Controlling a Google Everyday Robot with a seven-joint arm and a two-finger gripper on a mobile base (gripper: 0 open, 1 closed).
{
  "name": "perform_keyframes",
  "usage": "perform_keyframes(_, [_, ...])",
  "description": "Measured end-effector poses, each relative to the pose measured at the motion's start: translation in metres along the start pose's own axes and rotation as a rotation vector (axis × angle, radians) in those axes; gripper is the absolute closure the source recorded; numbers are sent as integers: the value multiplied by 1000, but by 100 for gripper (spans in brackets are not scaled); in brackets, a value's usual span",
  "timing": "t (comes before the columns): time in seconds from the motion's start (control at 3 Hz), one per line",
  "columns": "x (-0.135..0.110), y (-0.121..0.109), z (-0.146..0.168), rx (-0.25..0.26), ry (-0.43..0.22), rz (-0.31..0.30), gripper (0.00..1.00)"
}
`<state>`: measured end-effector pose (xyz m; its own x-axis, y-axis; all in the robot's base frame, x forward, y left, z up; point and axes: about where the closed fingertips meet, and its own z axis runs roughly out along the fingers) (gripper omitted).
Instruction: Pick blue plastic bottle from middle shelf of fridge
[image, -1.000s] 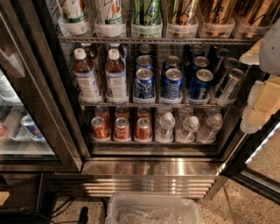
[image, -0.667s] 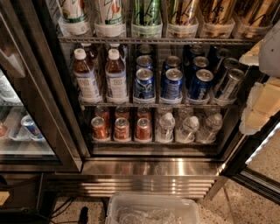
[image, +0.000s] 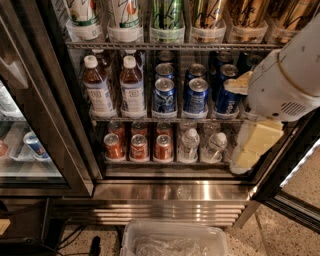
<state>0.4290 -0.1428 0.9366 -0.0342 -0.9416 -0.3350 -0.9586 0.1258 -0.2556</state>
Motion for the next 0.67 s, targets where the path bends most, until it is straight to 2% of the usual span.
perform_keyframes(0.33, [-24,8,25,-33,-82,-63,0])
perform_keyframes(0.67, [-26,9,25,-33,-87,-68,0])
